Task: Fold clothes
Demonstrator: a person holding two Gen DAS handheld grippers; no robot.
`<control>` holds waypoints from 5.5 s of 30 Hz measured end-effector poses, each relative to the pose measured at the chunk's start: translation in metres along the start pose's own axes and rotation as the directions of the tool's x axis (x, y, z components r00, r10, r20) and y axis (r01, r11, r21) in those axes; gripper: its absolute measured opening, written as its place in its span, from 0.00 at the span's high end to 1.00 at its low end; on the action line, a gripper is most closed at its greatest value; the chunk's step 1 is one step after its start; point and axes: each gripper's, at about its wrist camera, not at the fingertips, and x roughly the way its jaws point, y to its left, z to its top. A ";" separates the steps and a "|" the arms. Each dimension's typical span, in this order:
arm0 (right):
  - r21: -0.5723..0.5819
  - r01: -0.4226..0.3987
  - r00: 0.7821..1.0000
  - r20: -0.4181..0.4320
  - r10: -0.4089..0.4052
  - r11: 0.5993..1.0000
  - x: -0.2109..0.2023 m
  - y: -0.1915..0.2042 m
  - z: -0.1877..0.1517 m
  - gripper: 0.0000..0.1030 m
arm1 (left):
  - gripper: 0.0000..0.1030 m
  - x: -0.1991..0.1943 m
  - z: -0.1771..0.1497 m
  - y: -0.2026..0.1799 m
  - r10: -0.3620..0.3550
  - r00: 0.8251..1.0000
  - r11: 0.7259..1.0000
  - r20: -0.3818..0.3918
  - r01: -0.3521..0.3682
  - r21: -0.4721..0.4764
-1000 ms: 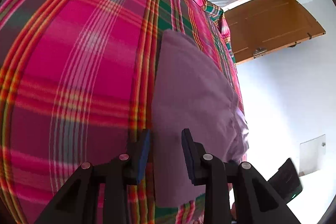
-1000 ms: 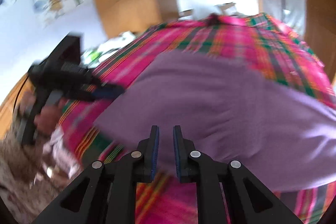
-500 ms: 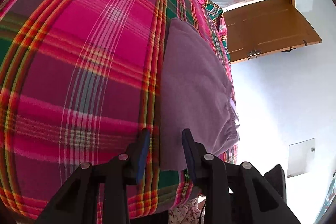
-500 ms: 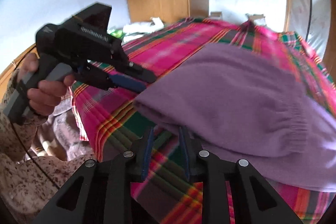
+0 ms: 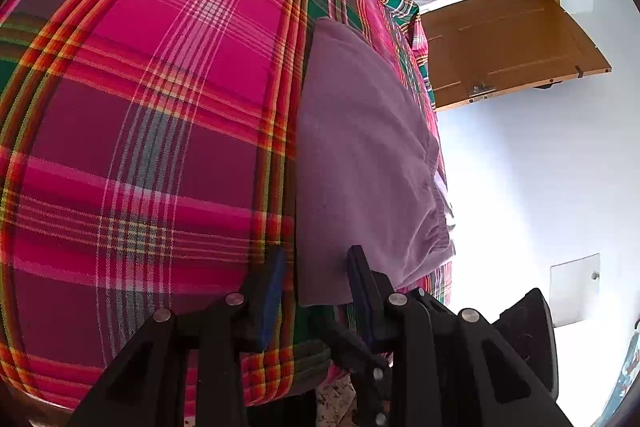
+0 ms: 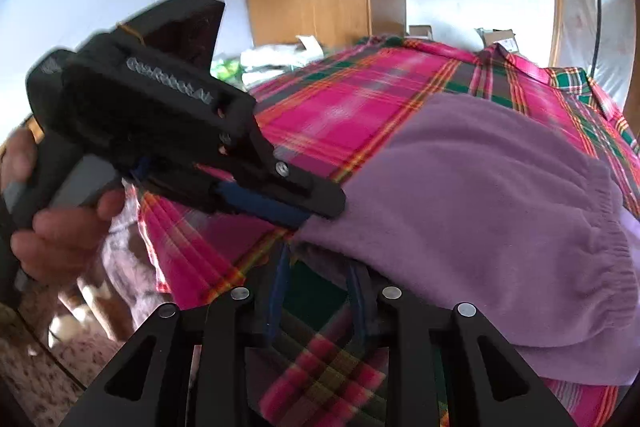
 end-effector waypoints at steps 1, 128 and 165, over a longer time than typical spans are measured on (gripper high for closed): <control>0.000 -0.019 1.000 -0.005 0.019 1.000 0.001 0.001 0.001 0.72 | 0.69 0.000 0.000 0.001 -0.004 1.000 1.000 -0.001 0.004 -0.004; 0.279 0.405 0.913 -0.178 -0.368 0.871 -0.008 -0.145 0.023 0.82 | 0.74 0.075 0.034 -0.103 0.458 0.826 0.724 0.330 -0.562 0.401; 0.277 0.406 0.909 -0.029 -0.415 0.871 -0.053 -0.086 -0.010 0.78 | 0.71 0.053 -0.029 -0.098 0.508 0.720 0.628 0.473 -0.685 0.369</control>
